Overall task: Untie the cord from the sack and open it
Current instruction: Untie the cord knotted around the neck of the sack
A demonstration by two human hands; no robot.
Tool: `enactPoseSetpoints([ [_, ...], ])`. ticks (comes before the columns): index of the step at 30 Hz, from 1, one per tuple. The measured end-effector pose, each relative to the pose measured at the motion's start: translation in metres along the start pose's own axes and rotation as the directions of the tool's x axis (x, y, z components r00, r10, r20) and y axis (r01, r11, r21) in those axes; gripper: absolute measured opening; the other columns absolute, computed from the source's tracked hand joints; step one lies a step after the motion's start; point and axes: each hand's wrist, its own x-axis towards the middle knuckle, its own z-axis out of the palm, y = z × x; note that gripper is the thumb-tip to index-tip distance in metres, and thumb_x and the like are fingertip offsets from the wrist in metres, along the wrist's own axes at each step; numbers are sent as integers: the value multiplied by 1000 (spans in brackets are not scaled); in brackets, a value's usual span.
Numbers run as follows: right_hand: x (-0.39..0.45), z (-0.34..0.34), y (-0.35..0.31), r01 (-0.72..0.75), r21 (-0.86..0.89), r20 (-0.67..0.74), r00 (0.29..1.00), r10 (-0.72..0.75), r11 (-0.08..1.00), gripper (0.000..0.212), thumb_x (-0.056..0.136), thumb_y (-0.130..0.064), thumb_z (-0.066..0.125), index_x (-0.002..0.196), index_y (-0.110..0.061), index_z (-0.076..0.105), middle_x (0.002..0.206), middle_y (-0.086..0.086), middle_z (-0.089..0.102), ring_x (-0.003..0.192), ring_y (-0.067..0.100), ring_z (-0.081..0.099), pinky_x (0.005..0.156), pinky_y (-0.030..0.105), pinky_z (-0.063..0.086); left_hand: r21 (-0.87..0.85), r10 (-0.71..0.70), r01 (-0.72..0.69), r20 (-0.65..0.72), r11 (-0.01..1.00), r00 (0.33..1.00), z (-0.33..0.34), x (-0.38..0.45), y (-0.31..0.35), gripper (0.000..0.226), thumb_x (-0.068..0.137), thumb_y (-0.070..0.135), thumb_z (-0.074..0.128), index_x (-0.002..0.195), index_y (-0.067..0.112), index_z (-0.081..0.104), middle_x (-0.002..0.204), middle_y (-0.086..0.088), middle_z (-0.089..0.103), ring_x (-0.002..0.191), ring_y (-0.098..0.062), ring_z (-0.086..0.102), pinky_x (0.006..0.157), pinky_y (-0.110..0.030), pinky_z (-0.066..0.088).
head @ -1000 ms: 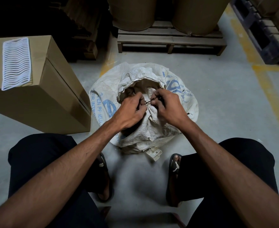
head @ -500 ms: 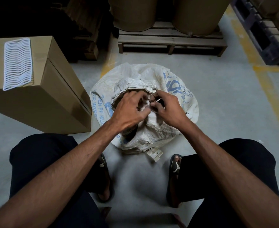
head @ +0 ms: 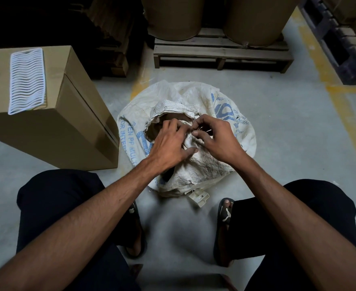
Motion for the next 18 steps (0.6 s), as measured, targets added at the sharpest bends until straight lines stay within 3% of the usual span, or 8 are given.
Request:
enactPoseSetpoints([
  [12,-4,-7,-15,57,162,-24,998,-54,985,11,90,-1,68,96,-10,68,87,3,72,83,21,70,80,43,59,-45,-19,19,14,999,1000,4,2,-4,63,78,53,79,122,13,59,115,-5,51,111,-27,45,87,-46,51],
  [18,-5,-10,-26,74,223,-59,996,-62,972,9,91,2,68,97,-6,68,87,6,71,79,16,69,78,35,58,-93,-49,53,51,994,998,0,7,-2,63,79,48,82,127,16,58,120,-2,50,118,-25,44,90,-43,50],
])
